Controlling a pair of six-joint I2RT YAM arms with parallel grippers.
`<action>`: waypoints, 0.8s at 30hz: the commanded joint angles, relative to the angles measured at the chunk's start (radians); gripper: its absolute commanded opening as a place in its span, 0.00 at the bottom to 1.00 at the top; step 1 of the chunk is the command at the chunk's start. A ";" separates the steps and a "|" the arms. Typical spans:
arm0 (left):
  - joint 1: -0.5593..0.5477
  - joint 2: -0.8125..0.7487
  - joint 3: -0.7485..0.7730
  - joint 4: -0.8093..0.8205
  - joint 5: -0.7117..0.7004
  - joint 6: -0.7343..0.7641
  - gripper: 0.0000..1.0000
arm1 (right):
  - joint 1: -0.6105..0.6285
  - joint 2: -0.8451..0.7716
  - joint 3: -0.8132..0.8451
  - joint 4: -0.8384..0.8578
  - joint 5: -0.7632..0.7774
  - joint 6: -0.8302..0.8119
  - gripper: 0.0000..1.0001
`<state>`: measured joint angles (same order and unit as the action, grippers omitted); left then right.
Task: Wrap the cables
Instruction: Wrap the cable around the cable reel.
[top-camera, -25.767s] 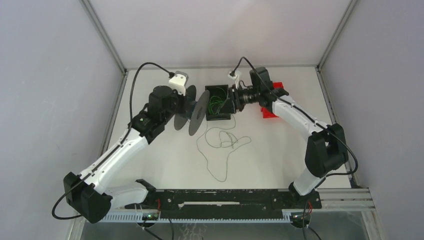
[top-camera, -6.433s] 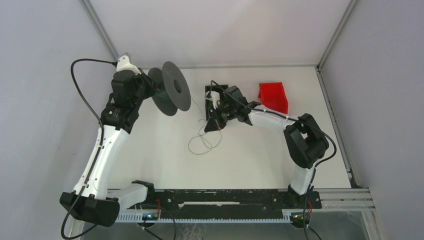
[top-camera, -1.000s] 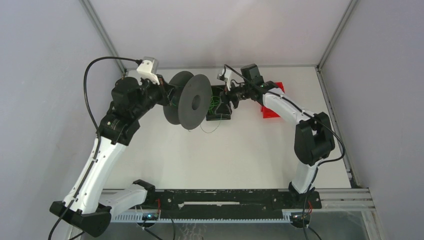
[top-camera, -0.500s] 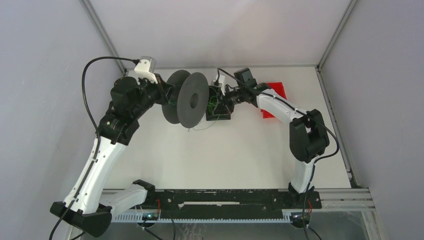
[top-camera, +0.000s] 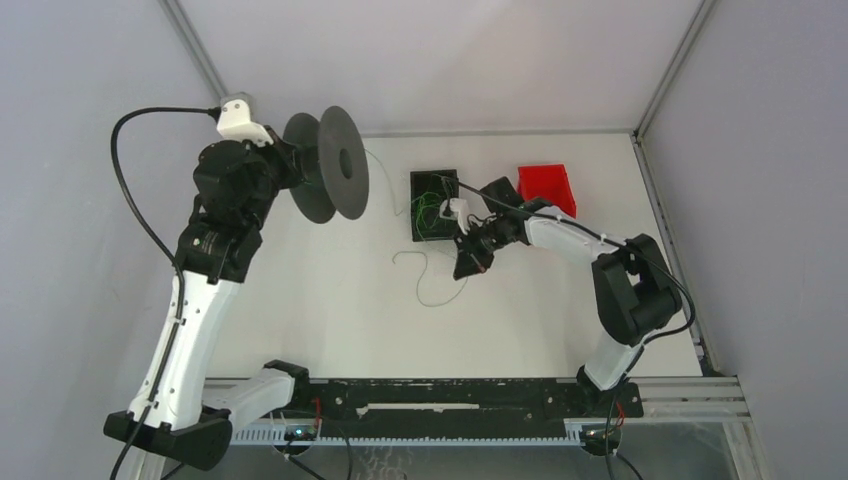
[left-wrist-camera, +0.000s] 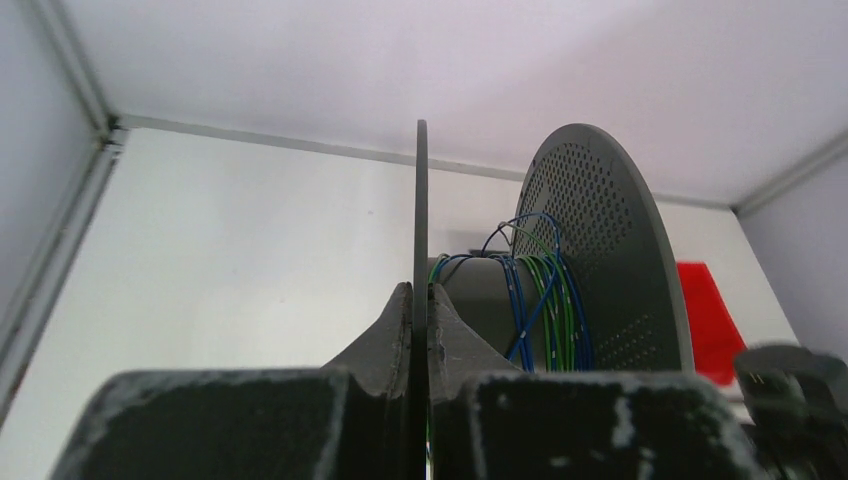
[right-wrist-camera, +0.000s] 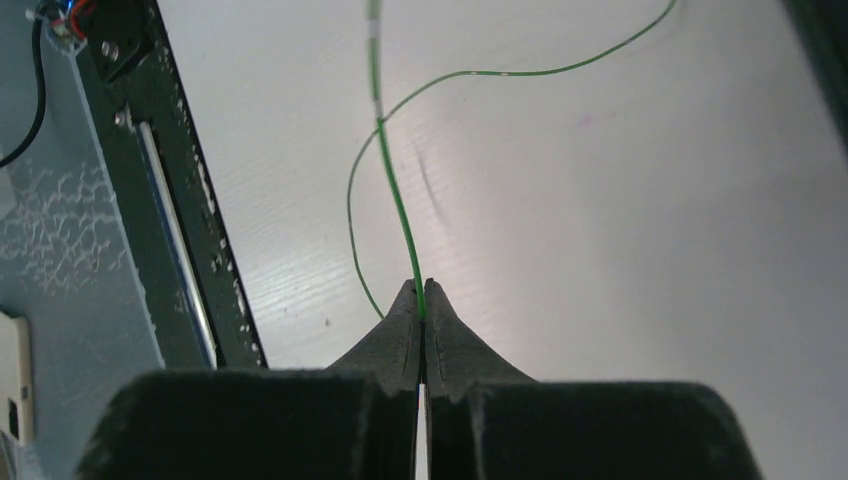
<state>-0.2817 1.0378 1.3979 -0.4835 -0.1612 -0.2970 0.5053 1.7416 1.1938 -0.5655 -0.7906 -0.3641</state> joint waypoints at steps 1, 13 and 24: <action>0.036 0.004 0.087 0.090 -0.122 -0.026 0.00 | 0.026 -0.098 -0.038 -0.094 0.025 -0.060 0.00; 0.043 0.044 0.059 0.180 -0.256 0.061 0.00 | 0.083 -0.341 -0.151 -0.351 0.124 -0.236 0.00; 0.058 0.095 0.049 0.195 -0.301 0.035 0.00 | 0.360 -0.381 -0.080 -0.519 0.164 -0.317 0.00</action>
<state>-0.2321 1.1362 1.4132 -0.4244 -0.4187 -0.2546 0.8066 1.3342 1.0412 -0.9771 -0.6273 -0.6083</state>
